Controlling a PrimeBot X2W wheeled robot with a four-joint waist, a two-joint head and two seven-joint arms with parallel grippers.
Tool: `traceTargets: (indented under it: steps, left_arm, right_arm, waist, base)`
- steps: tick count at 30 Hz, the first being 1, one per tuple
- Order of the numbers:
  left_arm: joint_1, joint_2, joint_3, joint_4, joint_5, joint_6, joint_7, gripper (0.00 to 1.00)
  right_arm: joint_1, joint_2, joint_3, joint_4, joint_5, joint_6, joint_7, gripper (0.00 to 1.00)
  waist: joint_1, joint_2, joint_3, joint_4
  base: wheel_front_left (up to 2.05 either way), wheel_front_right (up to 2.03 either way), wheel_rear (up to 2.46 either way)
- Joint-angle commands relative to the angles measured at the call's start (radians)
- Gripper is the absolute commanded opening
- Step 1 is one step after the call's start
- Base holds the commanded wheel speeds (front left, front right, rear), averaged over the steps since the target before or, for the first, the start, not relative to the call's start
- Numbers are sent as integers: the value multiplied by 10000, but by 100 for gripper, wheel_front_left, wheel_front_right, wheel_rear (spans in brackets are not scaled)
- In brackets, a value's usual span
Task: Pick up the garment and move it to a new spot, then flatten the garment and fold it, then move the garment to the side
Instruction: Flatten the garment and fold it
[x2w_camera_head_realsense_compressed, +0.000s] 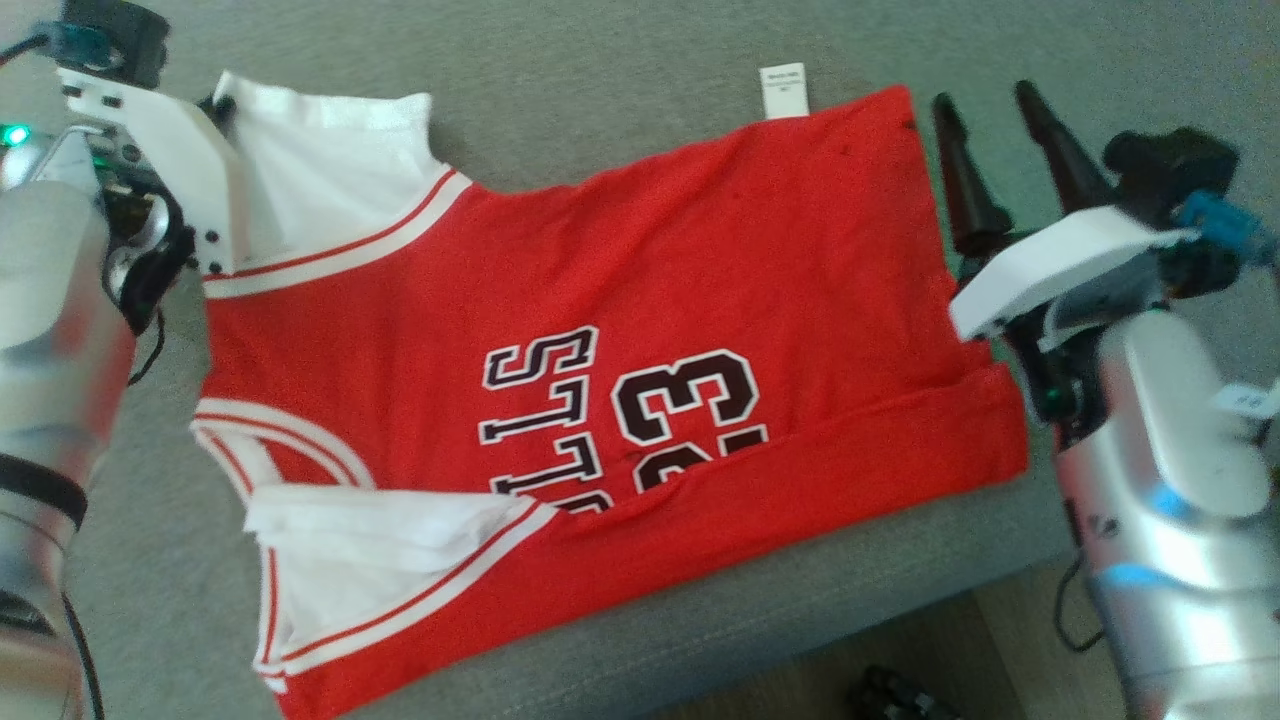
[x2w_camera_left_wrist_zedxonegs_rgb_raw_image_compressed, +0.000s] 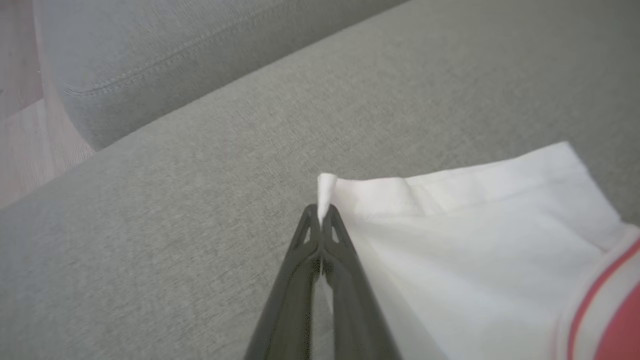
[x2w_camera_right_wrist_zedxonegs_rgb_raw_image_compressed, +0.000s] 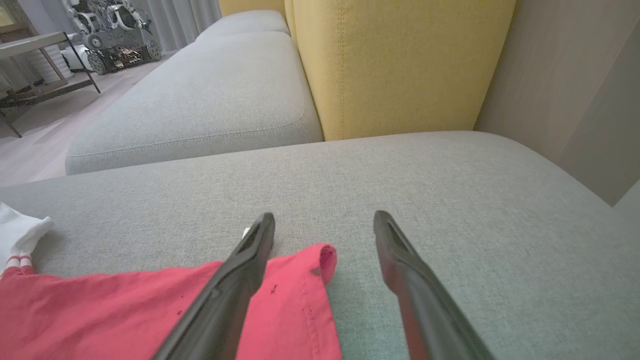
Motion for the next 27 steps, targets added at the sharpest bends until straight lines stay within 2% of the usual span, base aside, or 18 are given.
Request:
traceTargets:
  steps: [1, 8, 14, 20, 27]
  left_arm:
    - [-603, 311, 372, -190, -107, 16, -255, 0]
    - [-513, -92, 588, -746, -640, 16, -1573, 0]
    - [-204, -270, 237, -1553, -879, 16, -1788, 0]
    - [1, -340, -112, -2250, -1070, 16, -1725, 0]
    - [17, -264, -198, -2585, -1120, 35, -1606, 0]
  right_arm:
    - [-380, -122, 41, -234, 100, 19, 115, 100]
    - [-1031, -784, -330, 783, 695, 19, 1328, 100]
    - [-1494, -1483, -524, 2002, 874, 19, 2381, 100]
    - [-1850, -1740, -490, 2965, 1033, 19, 2911, 100]
    - [-2130, -1827, -151, 3603, 1291, 19, 2979, 100]
  waist:
    - [-1, 0, -116, 242]
    - [-1, 0, -363, 1226]
    - [-1, 0, -389, 1945]
    - [-1, 0, -288, 2227]
    - [-1, 0, -133, 2240]
  base:
    - [0, 0, 0]
    - [0, 0, 0]
    - [0, 0, 0]
    - [0, 0, 0]
    - [0, 0, 0]
